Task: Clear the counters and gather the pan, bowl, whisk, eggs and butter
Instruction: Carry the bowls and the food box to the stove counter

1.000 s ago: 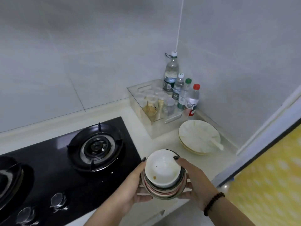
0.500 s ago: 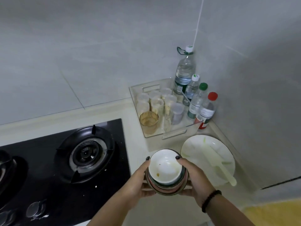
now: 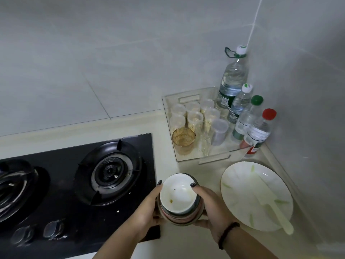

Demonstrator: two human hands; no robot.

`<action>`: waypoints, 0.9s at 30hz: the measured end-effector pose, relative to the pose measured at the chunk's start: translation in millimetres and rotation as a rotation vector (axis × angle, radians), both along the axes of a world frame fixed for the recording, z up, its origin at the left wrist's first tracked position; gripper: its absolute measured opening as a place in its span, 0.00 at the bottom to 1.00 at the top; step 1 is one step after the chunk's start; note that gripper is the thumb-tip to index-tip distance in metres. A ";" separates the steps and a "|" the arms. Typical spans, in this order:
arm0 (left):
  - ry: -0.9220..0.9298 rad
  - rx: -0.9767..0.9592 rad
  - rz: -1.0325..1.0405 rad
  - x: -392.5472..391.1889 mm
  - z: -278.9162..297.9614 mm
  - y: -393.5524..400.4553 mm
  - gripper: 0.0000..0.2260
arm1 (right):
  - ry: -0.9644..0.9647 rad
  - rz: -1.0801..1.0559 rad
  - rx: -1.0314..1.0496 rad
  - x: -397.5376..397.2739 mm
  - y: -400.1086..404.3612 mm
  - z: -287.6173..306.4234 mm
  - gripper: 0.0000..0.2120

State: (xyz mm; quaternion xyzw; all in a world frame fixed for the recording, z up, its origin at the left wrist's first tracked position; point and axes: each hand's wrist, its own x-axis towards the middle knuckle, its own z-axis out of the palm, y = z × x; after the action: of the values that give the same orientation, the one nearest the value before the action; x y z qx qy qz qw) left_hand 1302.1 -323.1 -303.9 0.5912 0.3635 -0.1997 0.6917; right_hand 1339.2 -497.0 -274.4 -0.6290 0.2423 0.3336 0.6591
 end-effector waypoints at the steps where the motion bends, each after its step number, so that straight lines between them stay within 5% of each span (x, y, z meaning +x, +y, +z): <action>1: -0.007 0.003 0.014 0.0 -0.4 3.7 0.22 | -0.004 0.007 0.000 0.6 4.7 0.4 0.11; 27: -0.022 -0.008 0.148 -16.1 -13.9 20.4 0.17 | -0.041 0.097 -0.049 3.7 33.8 -22.4 0.10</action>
State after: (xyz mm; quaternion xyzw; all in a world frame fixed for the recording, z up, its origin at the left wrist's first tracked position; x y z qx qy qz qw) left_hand 1286.0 -302.7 -317.8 0.5623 0.3978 -0.1432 0.7106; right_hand 1342.9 -463.2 -296.7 -0.6626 0.2059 0.3464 0.6313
